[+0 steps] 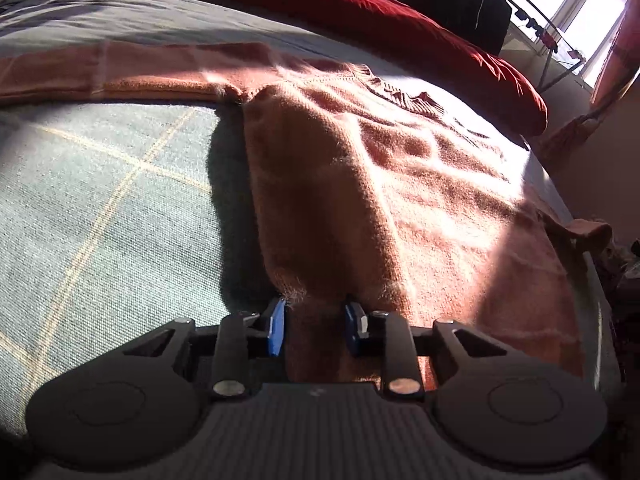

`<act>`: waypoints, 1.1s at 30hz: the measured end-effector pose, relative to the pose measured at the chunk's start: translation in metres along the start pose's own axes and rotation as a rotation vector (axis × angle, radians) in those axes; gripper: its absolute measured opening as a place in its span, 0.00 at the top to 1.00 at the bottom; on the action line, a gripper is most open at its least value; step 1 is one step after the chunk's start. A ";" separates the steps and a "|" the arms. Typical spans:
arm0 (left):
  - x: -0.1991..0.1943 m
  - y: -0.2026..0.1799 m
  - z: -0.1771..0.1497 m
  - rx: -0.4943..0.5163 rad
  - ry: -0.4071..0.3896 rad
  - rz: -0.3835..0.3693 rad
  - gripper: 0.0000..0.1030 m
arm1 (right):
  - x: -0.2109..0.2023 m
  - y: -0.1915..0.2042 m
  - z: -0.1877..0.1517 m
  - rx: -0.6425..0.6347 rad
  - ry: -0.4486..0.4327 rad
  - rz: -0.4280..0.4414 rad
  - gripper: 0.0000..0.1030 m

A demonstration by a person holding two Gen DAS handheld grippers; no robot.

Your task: Fold clothes

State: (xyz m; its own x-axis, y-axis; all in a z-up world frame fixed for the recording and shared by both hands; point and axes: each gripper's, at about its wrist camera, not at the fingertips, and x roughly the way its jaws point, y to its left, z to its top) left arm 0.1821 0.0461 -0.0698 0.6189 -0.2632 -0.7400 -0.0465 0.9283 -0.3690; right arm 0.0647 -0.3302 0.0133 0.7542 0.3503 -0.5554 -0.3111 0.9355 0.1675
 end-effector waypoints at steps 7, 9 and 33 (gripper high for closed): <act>-0.020 0.012 0.006 -0.022 -0.039 -0.066 0.94 | -0.004 0.003 0.000 -0.019 -0.007 -0.010 0.32; -0.033 0.016 0.011 -0.011 -0.080 -0.060 0.94 | -0.005 0.003 0.001 -0.019 -0.008 -0.020 0.32; -0.041 0.076 0.067 -0.118 -0.139 -0.158 0.55 | 0.017 -0.042 0.006 0.209 0.025 -0.020 0.31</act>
